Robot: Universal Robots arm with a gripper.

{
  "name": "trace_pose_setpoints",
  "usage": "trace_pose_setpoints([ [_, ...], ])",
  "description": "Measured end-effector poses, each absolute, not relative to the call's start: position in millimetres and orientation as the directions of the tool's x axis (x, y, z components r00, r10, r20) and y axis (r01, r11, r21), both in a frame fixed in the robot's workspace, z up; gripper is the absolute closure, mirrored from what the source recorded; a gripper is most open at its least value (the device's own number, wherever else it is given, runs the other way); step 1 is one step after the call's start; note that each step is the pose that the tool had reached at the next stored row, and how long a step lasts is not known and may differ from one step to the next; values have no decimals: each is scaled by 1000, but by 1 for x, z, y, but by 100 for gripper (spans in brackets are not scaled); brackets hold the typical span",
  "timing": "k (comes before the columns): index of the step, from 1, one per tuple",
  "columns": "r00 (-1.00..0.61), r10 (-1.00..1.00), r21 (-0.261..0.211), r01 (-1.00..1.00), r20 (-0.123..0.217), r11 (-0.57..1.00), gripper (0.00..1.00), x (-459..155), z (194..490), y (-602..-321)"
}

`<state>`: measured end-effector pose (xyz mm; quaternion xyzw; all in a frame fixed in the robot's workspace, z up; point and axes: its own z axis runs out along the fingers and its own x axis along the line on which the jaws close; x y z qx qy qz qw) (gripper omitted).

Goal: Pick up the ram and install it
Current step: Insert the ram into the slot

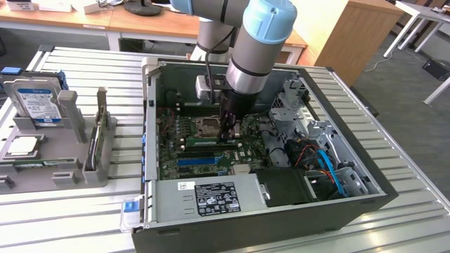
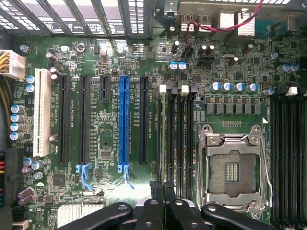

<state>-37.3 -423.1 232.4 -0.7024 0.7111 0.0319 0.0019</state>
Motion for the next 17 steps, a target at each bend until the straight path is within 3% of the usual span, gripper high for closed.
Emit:
trace_pose_setpoints([
  [17,-26,-999,43,-999,-48,24,88,-37,232,-422],
])
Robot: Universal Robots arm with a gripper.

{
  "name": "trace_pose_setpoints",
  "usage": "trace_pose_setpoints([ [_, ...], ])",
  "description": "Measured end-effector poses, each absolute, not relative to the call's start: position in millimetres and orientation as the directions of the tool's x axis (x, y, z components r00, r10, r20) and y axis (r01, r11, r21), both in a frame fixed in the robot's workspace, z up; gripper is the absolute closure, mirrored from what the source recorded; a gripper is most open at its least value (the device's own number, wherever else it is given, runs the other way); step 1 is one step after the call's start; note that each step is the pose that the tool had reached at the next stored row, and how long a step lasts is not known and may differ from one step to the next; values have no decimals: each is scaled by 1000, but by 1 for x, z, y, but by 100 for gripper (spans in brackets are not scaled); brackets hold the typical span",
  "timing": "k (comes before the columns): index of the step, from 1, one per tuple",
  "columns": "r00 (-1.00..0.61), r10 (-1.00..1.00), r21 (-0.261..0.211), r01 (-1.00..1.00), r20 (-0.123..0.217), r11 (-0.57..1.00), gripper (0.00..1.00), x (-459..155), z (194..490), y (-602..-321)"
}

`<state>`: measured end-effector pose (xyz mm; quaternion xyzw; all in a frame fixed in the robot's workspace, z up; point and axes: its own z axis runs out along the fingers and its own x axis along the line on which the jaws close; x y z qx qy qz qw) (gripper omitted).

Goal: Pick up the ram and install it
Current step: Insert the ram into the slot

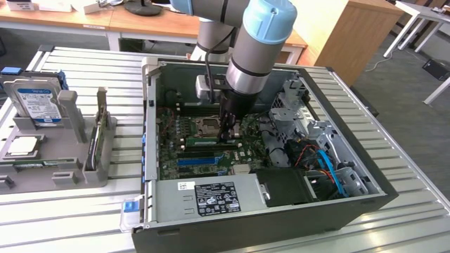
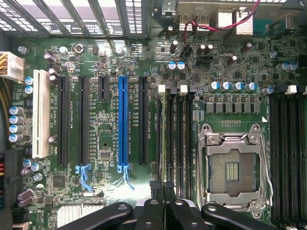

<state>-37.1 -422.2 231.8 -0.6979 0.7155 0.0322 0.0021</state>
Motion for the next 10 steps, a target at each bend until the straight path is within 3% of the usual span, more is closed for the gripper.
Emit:
trace_pose_setpoints([
  [10,-27,-999,43,-999,-48,25,88,-37,231,-422],
])
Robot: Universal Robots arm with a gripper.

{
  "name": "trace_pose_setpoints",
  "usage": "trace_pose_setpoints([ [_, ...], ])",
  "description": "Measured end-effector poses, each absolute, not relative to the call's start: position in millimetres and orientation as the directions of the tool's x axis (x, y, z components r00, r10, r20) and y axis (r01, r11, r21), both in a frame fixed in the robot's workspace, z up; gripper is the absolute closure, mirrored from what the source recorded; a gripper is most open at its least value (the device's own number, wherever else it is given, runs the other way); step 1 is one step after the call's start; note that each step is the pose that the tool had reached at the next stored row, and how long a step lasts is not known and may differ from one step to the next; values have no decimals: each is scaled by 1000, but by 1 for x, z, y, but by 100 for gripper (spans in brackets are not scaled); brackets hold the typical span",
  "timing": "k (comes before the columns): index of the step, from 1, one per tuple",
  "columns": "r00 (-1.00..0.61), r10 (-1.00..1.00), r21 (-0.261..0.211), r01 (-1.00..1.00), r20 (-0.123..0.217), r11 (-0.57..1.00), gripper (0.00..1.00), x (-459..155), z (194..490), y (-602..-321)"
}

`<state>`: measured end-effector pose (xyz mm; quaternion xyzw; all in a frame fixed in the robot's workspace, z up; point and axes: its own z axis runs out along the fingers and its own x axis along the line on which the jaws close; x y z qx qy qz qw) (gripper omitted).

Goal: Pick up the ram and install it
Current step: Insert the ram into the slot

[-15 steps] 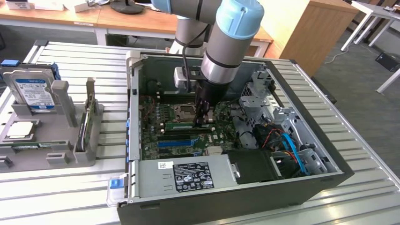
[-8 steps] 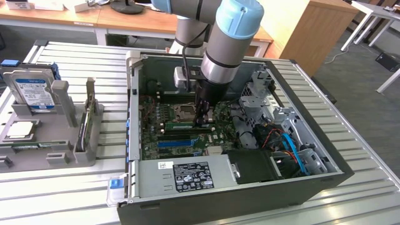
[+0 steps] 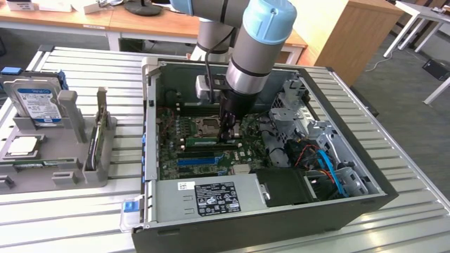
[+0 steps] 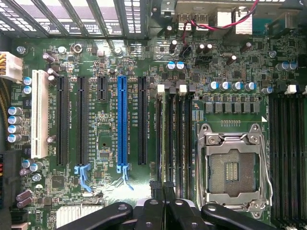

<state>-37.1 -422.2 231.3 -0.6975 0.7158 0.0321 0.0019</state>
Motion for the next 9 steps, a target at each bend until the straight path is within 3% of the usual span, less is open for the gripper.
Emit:
trace_pose_setpoints([
  [9,-27,-998,43,-999,-48,25,88,-37,231,-422],
])
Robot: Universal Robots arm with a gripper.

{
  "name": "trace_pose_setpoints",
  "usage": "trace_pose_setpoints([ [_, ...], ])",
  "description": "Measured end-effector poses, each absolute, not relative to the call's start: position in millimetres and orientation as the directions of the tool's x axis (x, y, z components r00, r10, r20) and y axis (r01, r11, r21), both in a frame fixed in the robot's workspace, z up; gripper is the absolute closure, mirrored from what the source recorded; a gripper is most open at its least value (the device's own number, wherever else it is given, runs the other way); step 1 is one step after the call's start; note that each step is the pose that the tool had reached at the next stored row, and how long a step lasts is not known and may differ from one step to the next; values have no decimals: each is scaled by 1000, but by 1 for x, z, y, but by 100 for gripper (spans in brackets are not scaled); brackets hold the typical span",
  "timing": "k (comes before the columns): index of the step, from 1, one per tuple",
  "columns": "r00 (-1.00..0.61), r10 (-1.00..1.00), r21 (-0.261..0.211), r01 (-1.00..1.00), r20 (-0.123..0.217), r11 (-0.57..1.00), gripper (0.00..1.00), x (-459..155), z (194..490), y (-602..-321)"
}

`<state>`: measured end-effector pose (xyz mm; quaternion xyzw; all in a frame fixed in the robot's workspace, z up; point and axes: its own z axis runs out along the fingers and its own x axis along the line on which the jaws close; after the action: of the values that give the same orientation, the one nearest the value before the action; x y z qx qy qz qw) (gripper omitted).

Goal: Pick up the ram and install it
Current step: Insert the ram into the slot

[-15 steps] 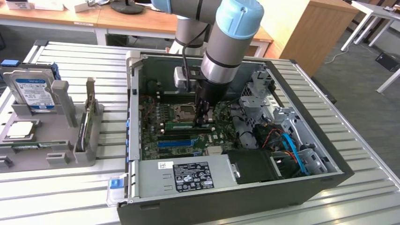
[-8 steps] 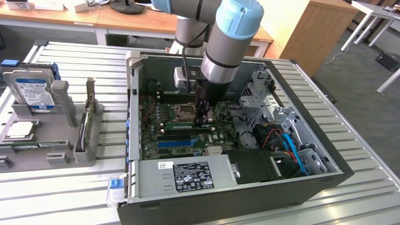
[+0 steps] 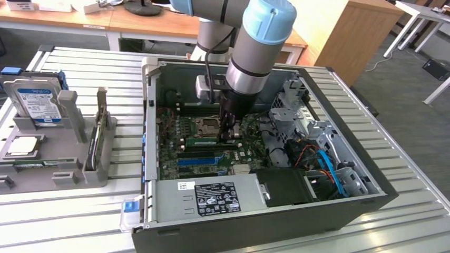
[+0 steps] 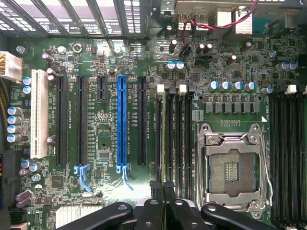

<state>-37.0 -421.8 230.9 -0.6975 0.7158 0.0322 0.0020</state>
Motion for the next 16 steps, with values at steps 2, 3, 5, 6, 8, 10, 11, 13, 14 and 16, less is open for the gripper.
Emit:
trace_pose_setpoints([
  [2,-27,-999,43,-999,-48,25,88,-37,231,-422],
  [3,-27,-999,43,-999,-48,25,88,-37,231,-422],
  [5,-27,-999,43,-999,-47,25,88,-37,231,-422],
  [6,-27,-999,43,-999,-47,25,88,-37,231,-422],
  [8,-27,-999,43,-999,-47,25,88,-37,231,-422],
  [10,-27,-999,43,-999,-48,25,88,-37,231,-422],
  [11,-27,-999,43,-999,-48,25,88,-37,231,-422],
  [13,-27,-998,43,-999,-48,25,88,-37,230,-422],
  [14,-27,-998,43,-999,-48,25,88,-37,230,-422],
  [16,-27,-999,43,-999,-48,25,88,-37,230,-422],
])
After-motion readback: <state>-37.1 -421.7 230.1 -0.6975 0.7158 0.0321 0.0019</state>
